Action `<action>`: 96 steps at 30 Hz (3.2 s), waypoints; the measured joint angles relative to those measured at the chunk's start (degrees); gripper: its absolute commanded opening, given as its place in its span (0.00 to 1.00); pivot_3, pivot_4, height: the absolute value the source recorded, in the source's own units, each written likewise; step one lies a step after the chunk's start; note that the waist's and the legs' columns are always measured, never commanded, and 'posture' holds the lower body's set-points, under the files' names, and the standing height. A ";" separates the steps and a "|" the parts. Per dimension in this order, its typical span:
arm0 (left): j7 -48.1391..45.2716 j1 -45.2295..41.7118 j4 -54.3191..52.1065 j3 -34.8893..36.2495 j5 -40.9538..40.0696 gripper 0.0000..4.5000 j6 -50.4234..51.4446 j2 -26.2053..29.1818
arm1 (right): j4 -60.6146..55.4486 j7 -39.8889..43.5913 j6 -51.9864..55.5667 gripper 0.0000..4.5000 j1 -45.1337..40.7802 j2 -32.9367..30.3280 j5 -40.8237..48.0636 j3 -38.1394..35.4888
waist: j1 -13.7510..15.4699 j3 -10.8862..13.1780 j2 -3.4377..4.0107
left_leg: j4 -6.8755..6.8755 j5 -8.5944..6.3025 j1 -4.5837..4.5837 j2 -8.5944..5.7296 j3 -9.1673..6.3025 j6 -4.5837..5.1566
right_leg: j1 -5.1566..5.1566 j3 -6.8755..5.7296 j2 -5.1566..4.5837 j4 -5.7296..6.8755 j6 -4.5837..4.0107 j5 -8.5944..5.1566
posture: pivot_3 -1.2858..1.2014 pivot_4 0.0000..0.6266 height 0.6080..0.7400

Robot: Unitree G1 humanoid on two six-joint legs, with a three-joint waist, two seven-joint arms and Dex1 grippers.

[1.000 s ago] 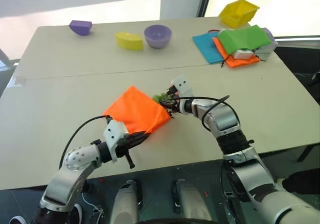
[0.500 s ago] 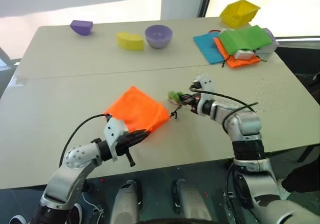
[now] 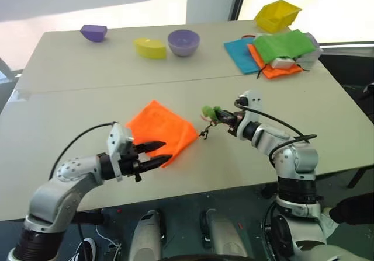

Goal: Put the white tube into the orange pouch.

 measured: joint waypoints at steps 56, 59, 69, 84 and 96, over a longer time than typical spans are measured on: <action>-9.94 -39.05 54.84 -18.86 29.81 0.10 -20.75 -26.85 | -6.35 -6.59 -3.22 0.00 2.73 2.34 13.01 -2.66 | 0.30 -0.02 0.06 | 0.64 0.01 -0.11 -0.04 -0.32 0.04 | 0.03 -0.04 0.18 0.54 0.21 0.01 | 0.52 0.24 1.00; -9.97 -39.06 54.84 -18.89 29.94 0.10 -20.35 -27.02 | -6.74 -6.59 -3.43 0.00 2.70 2.26 13.48 -2.54 | 0.31 -0.02 0.06 | 0.64 0.01 -0.12 -0.04 -0.32 0.04 | 0.03 -0.04 0.18 0.54 0.22 0.02 | 0.52 0.24 1.00; -9.94 -39.06 54.84 -19.10 31.30 0.10 -20.89 -27.84 | -6.74 -6.86 -3.48 0.00 2.70 2.13 14.46 -2.39 | 0.32 -0.02 0.06 | 0.64 0.01 -0.12 -0.03 -0.33 0.04 | 0.03 -0.04 0.18 0.54 0.20 0.00 | 0.52 0.24 1.00; -10.61 -38.96 53.25 -21.11 33.60 0.10 -20.64 -27.51 | -7.23 -8.31 -3.86 0.00 2.02 1.87 16.89 -3.22 | 0.43 -0.02 0.06 | 0.64 0.01 -0.11 -0.03 -0.34 0.04 | 0.04 -0.03 0.17 0.54 0.17 -0.01 | 0.52 0.24 1.00; -16.72 -36.39 44.56 -24.28 34.03 0.10 -14.04 -20.77 | -2.60 -13.24 -7.70 0.00 -0.05 2.54 17.81 -7.23 | 0.10 -0.03 0.08 | 0.61 0.01 -0.08 -0.02 -0.33 0.04 | 0.04 -0.03 0.17 0.54 0.11 -0.04 | 0.52 0.24 1.00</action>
